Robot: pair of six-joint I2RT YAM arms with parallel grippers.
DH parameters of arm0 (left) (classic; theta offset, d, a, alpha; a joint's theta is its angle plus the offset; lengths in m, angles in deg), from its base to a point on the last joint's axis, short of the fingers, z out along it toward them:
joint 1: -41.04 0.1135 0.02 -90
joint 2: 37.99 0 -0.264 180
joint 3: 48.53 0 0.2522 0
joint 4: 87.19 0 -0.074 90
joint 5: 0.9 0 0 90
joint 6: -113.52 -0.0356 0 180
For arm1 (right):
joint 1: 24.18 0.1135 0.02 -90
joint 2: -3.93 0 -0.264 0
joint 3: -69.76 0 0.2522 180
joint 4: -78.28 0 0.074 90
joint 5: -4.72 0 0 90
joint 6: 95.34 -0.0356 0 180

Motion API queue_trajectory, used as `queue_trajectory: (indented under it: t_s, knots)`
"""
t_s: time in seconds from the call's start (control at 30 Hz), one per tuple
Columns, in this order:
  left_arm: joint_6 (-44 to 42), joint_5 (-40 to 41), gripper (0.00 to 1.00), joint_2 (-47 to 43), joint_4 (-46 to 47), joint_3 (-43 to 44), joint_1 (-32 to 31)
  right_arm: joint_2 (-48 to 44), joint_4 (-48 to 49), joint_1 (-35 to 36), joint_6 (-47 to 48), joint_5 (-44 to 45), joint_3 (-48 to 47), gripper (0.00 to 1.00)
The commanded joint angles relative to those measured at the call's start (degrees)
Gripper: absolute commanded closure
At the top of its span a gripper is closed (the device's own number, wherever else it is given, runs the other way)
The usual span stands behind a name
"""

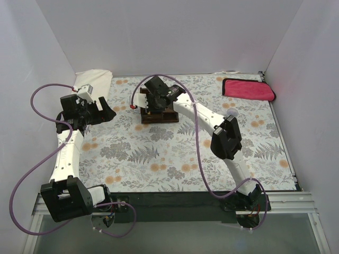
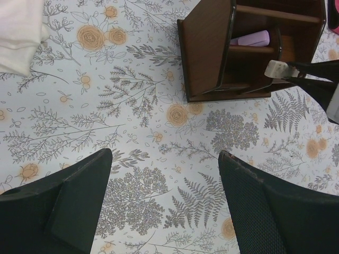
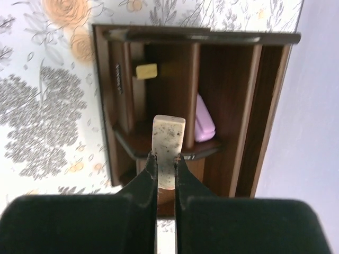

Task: Sort the stationery into containers
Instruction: Place the stationery in the storage box.

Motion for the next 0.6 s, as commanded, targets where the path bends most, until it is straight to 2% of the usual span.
queue_trajectory:
  t_s: [0.0, 0.57]
  knots:
    - [0.0, -0.8, 0.2, -1.5, 0.2, 0.1, 0.3, 3.6, 3.2, 0.3, 3.5, 1.0, -4.4, 0.99]
    - [-0.1, -0.7, 0.2, -0.9, -0.5, 0.3, 0.4, 6.1, 9.8, 0.3, 4.5, 3.1, -1.0, 0.99]
